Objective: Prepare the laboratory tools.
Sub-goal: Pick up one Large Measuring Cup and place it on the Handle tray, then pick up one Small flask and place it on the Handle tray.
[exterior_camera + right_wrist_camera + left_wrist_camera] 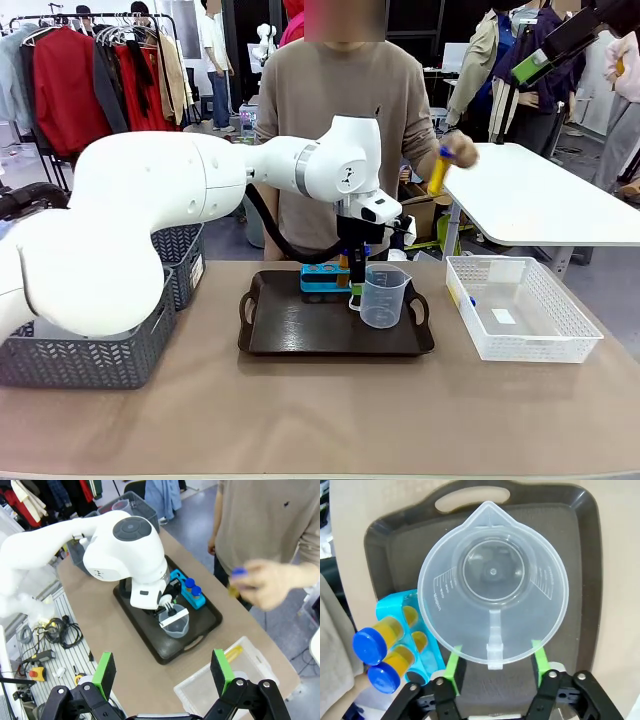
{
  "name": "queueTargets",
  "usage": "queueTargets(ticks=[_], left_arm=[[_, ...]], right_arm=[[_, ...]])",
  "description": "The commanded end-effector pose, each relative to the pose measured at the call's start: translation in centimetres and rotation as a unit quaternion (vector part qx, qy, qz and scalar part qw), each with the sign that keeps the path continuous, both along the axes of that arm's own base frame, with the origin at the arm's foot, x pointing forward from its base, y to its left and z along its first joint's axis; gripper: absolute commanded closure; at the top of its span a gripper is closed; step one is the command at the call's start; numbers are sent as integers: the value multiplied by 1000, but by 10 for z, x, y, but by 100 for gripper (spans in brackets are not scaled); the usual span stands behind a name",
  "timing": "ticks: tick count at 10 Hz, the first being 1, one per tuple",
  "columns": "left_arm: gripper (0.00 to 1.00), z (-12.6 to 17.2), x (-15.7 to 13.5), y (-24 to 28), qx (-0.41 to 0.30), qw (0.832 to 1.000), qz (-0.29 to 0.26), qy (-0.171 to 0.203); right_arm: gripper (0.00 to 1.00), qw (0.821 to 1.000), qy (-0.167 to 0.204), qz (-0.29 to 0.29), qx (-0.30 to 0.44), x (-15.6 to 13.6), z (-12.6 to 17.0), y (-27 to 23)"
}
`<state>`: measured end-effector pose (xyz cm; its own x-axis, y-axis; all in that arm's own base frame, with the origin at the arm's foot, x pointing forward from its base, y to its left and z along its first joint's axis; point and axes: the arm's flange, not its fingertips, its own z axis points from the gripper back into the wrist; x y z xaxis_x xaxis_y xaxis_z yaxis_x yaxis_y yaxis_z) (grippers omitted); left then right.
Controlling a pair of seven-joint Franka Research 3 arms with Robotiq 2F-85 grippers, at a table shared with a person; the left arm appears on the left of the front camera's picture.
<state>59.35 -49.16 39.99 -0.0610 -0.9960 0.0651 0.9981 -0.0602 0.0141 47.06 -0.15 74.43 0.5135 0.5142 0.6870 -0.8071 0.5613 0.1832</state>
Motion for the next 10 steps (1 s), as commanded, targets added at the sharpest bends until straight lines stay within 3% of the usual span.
queueTargets(ticks=[1, 6, 7, 10], left_arm=[[0, 13, -11, 9, 0, 1000, 3, 13], [0, 35, -21, 12, 9, 1000, 1, 24], [0, 28, -10, 4, 3, 1000, -1, 6], [0, 28, -10, 4, 3, 1000, -1, 6]], right_arm=[[0, 1000, -2, -2, 0, -2, 1, 0], [0, 1000, -2, -2, 0, -2, 1, 0], [0, 1000, -2, -2, 0, -2, 1, 0], [0, 1000, -2, -2, 0, -2, 1, 0]])
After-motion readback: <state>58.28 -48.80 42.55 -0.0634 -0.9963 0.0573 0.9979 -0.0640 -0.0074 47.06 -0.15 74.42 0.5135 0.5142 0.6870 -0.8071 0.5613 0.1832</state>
